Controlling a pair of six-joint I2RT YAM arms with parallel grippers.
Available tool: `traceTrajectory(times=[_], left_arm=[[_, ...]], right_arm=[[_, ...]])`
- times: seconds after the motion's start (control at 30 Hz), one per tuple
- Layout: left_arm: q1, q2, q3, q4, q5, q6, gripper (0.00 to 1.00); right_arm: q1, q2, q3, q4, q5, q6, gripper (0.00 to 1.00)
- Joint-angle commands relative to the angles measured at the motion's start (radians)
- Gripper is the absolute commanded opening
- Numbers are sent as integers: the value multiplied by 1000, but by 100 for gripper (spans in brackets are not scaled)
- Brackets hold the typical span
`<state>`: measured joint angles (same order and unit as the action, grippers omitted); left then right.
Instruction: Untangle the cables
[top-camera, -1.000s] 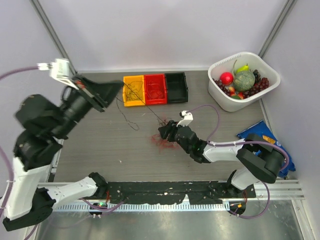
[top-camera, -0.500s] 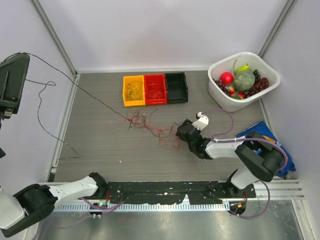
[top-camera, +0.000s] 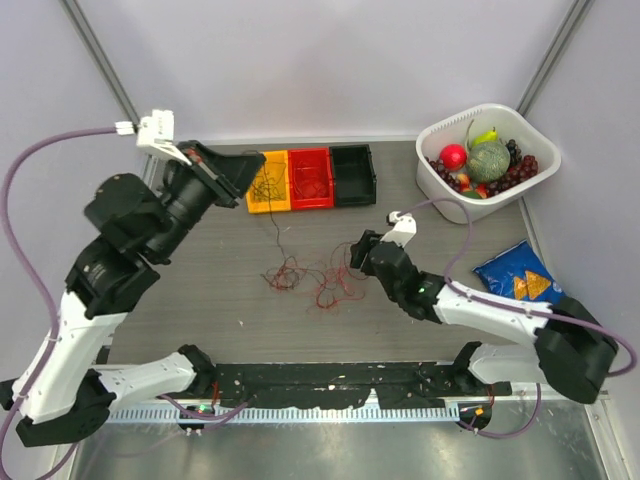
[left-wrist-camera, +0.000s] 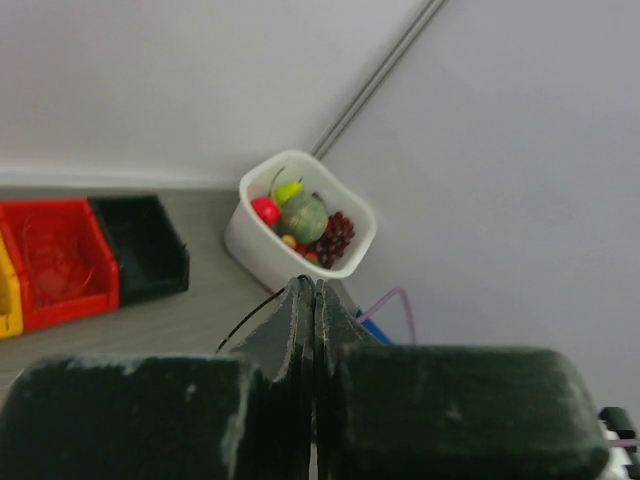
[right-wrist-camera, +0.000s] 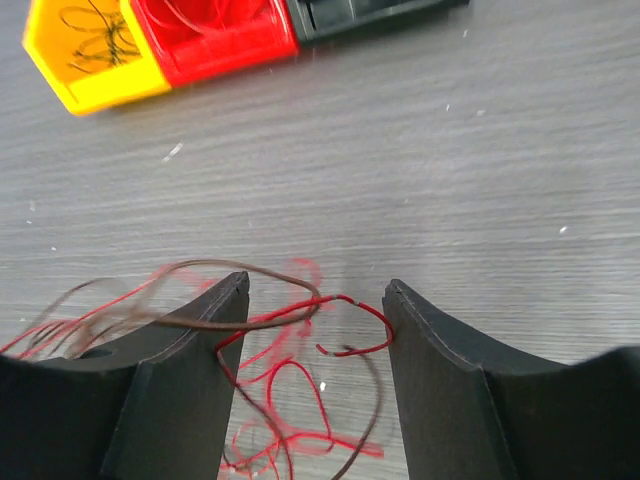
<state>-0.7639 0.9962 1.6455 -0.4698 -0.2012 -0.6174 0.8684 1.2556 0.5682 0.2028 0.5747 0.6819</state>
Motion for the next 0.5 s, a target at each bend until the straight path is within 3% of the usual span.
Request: traceTrajectory(times=[0.0, 0.07, 0.23, 0.47], left_arm=[[2, -91, -117, 56, -50, -19, 0], [0, -116, -185, 46, -63, -24, 0], [3, -212, -325, 16, -95, -42, 0], [3, -330, -380, -49, -119, -50, 0]], right_arm=[[-3, -149, 55, -260, 10, -96, 62], [-6, -199, 42, -308, -117, -114, 74], [-5, -185, 52, -315, -426, -200, 71], [-5, -102, 64, -53, -483, -99, 68]])
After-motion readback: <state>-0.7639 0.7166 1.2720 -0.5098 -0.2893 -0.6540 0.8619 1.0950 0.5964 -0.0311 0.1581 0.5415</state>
